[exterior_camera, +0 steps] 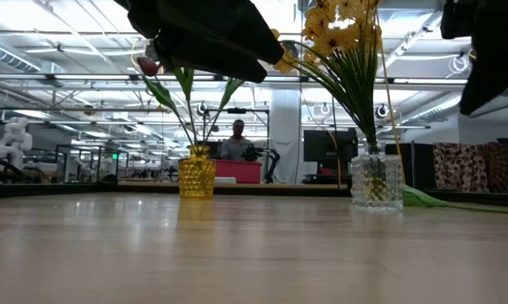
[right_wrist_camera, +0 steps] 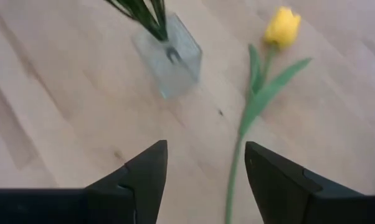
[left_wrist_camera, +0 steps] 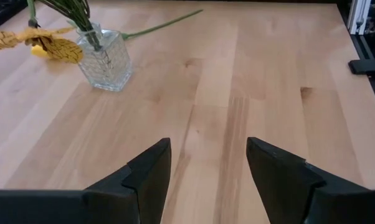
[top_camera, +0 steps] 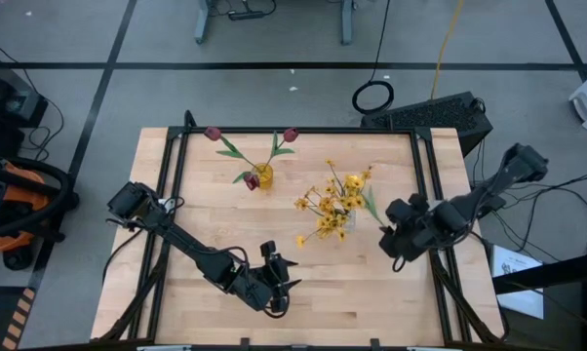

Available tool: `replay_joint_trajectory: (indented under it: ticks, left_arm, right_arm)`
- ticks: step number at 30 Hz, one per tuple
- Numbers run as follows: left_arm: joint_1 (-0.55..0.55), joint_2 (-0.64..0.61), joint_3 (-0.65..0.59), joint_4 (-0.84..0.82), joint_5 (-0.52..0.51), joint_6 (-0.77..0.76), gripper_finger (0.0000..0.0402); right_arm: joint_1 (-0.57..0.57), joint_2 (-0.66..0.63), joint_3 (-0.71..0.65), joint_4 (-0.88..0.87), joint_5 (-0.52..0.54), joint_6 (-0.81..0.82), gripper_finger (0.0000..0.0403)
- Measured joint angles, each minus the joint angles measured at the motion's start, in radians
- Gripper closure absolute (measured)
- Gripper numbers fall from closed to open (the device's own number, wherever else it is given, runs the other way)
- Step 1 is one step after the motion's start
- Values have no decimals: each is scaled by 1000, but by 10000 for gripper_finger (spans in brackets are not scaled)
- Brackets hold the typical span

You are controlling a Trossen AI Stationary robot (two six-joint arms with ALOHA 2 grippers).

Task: Sort flowers into vase by color
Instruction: Put the yellow flower into the transparent vase

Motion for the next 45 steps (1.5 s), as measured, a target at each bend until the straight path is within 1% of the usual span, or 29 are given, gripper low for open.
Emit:
replay_joint_trajectory:
  ticks: [3,7,11,14,19,22,26,29,32,35,37,41,42,45]
  left_arm:
    - [0,0,0,0,3,0,185]
    - [-1,0,0,-10,22,0,185]
    - [-7,0,0,-30,33,-1,185]
    - [-10,0,0,-37,34,-1,185]
    - [-9,0,0,-37,37,-1,185]
    - [-9,0,0,-37,37,-1,185]
    - [-9,0,0,-37,38,-1,185]
    - [-9,0,0,-37,38,0,185]
    - [-9,0,0,-37,38,0,185]
    - [-9,0,0,-37,38,0,185]
    - [-9,0,0,-37,38,0,185]
    - [-9,0,0,-35,38,0,185]
    - [-9,0,0,-35,38,0,185]
    - [-9,0,0,-35,38,0,185]
  right_arm:
    - [24,49,-2,-23,1,52,198]
    - [44,115,-36,-18,-9,95,198]
    - [44,168,-109,5,-90,139,201]
    - [44,191,-181,88,-131,140,208]
    - [36,193,-277,262,-128,127,220]
    - [18,193,-313,291,-118,128,225]
    - [-9,193,-348,294,-61,129,233]
    - [-31,193,-380,343,-48,124,243]
    - [-46,189,-416,418,-51,93,261]
    - [-55,187,-441,457,-53,96,288]
    - [-55,187,-446,460,-52,115,314]
    - [-55,188,-447,474,-48,126,384]
    - [-55,188,-447,473,-39,136,392]
    - [-55,190,-450,471,-18,182,395]
